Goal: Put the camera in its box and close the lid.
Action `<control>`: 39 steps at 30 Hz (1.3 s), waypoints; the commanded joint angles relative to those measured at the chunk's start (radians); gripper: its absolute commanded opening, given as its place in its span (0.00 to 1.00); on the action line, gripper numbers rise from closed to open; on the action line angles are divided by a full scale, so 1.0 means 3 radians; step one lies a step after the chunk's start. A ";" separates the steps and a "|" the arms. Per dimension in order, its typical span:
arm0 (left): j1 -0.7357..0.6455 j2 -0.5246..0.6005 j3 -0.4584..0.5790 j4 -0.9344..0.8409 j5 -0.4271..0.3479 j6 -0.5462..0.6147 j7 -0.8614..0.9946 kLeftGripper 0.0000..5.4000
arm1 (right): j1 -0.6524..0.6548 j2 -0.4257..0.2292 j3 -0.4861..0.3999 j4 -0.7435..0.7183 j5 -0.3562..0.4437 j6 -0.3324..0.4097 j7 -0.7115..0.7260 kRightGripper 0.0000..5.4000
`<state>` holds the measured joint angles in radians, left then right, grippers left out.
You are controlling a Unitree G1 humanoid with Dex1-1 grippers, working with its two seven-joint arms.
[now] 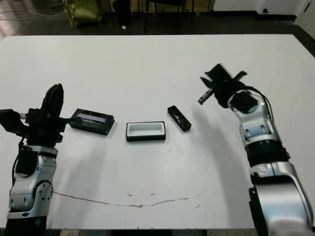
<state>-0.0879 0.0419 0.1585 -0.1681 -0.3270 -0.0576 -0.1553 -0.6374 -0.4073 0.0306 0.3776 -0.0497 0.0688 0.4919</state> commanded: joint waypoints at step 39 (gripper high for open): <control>0.0058 0.0016 0.0022 0.0073 -0.0007 0.0054 -0.0037 0.00 | 0.1404 -0.0016 0.0253 -0.2004 0.0559 0.1697 0.0070 1.00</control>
<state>-0.0840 0.0417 0.1609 -0.1592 -0.3296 -0.0526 -0.1669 -0.2226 -0.4047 0.1022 -0.2339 0.1194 0.5567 0.5130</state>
